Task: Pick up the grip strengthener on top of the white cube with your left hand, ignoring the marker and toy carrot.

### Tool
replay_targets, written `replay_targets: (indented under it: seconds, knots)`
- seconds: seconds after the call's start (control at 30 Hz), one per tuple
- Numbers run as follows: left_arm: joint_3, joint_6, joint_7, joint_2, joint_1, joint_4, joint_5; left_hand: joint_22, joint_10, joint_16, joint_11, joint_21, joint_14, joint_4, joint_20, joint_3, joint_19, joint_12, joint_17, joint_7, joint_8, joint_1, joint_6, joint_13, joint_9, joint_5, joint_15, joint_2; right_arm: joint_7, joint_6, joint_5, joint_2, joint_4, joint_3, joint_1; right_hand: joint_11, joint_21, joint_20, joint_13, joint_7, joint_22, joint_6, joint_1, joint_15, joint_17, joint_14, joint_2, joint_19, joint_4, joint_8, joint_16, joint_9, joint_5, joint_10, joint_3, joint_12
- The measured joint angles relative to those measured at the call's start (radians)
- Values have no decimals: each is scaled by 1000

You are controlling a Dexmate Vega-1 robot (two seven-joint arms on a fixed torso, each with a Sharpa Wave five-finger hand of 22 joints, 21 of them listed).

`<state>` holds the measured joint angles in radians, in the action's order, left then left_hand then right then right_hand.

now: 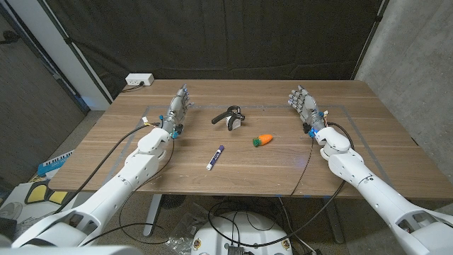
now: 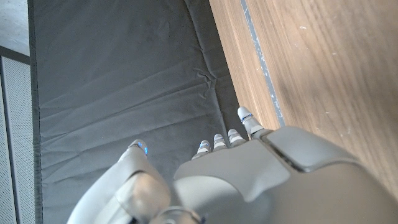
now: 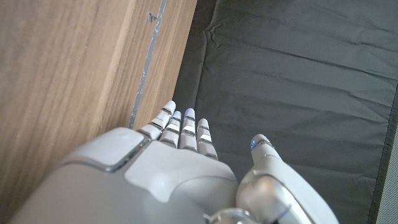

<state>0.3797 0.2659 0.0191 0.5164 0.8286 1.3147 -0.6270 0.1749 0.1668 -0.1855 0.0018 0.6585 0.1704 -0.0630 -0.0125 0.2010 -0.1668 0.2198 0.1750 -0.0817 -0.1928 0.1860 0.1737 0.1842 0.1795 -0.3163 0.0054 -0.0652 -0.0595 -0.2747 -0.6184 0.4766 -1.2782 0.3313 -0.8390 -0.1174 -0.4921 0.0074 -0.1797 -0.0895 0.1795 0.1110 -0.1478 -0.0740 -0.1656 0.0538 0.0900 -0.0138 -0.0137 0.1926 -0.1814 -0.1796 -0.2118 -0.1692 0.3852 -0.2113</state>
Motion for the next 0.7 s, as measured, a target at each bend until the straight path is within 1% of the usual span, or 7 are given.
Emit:
replay_targets:
  seconds: [0.17, 0.2, 0.3, 0.37, 0.43, 0.5, 0.7]
  knots:
    - [6, -24, -9, 4, -8, 9, 20, 0, 3, 0, 3, -9, 0, 10, -4, 9, -4, 0, 0, 0, 0, 21, 0, 0, 5, 0, 0, 13, -22, 13, 29, -30, 13, -35, 0, 0, 0, 0, 0, 0, 0, 0, -4, 0, 0, 0, 4, 0, -4, 0, 0, 0, 0, 0, 4, 0]
    - [7, -29, -11, 6, -8, 11, 24, 0, 3, 0, 3, -12, 2, 17, -12, 7, -7, 0, 0, 0, 0, 33, 0, 0, 5, 1, 3, 22, -25, 15, 33, -34, 15, -40, 0, 0, 0, 0, 0, 0, 0, 0, -8, 0, 0, 0, -1, 0, -4, 0, 0, 0, 0, 0, 4, 0]
    - [13, -54, -31, 15, -11, 32, 47, 5, 3, -8, 3, -19, 1, 41, -57, 1, -5, 0, 4, 0, 0, 64, 0, 4, 5, 14, 31, 40, -39, 22, 51, -53, 23, -61, 0, 0, 0, 0, 0, 0, 0, 0, -13, -5, 0, 5, 2, 0, -4, 0, 0, 0, 0, 0, 4, 0]
    - [20, -70, -43, 25, -13, 53, 61, 5, 7, -8, 9, -20, 1, 50, -74, 0, -5, 0, 5, 0, 0, 69, 0, 5, 5, 15, 34, 46, -50, 27, 66, -61, 27, -69, 0, 0, 0, 0, 0, 0, 0, 0, -13, -5, 0, 6, 2, 0, -4, 0, 0, 0, 0, 0, 4, 0]
    - [27, -110, -70, 37, -16, 78, 95, 5, 5, -8, 13, -20, 2, 57, -78, -5, -6, 0, 5, 0, 0, 80, 0, 5, 5, 20, 45, 56, -61, 32, 80, -80, 38, -90, 3, 0, 0, 0, 0, 0, 0, 0, -13, -5, 0, 6, 2, 0, -8, 0, 0, 0, 0, 0, 8, 0]
    - [31, -132, -82, 44, -19, 92, 114, 5, 5, -8, 27, -20, 2, 66, -90, -6, -3, 3, 5, 0, 0, 92, 0, 5, 9, 21, 48, 68, -69, 34, 89, -91, 45, -101, 5, -4, 0, 0, 0, 0, 0, 0, -13, -5, 0, 6, 2, 0, -8, 0, 0, 0, 0, -4, 8, 0]
    - [47, -188, -101, 66, -32, 130, 173, 5, 7, -8, 40, -28, 0, 89, -101, -14, -4, 8, 9, 26, 0, 120, -3, 9, 9, 28, 65, 96, -89, 37, 112, -119, 66, -129, 12, -5, 0, 0, 0, 1, 0, 9, -21, -5, 0, 6, 3, 0, -8, 0, 0, 0, 0, -5, 8, 0]
